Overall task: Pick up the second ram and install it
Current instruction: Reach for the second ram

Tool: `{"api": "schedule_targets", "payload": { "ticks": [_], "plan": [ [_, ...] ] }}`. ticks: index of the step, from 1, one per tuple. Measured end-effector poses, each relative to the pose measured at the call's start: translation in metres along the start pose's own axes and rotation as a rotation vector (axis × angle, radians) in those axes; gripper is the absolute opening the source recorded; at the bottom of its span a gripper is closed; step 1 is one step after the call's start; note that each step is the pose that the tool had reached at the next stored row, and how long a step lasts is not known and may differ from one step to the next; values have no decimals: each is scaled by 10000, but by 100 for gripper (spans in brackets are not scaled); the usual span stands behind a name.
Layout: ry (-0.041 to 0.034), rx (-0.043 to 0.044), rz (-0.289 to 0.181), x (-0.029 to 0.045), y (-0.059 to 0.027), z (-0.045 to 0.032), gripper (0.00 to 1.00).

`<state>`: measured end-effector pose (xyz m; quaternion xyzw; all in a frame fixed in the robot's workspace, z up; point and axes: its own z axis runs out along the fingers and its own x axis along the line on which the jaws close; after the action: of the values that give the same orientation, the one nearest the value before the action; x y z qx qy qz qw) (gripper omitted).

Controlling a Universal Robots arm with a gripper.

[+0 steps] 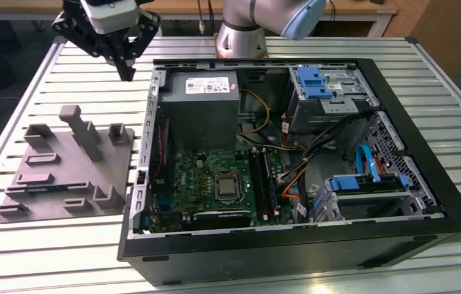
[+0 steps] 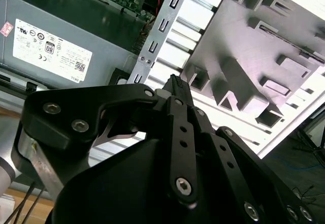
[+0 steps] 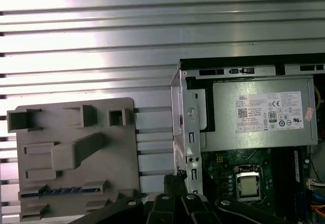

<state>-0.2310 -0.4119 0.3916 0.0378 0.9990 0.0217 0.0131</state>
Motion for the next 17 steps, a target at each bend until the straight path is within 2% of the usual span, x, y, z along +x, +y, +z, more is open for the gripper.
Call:
{"api": "schedule_targets", "payload": {
  "ticks": [8, 17],
  "plan": [
    [1, 1, 1, 64, -53, -1, 11],
    [0, 1, 0, 105, -81, 0, 11]
  ]
}}
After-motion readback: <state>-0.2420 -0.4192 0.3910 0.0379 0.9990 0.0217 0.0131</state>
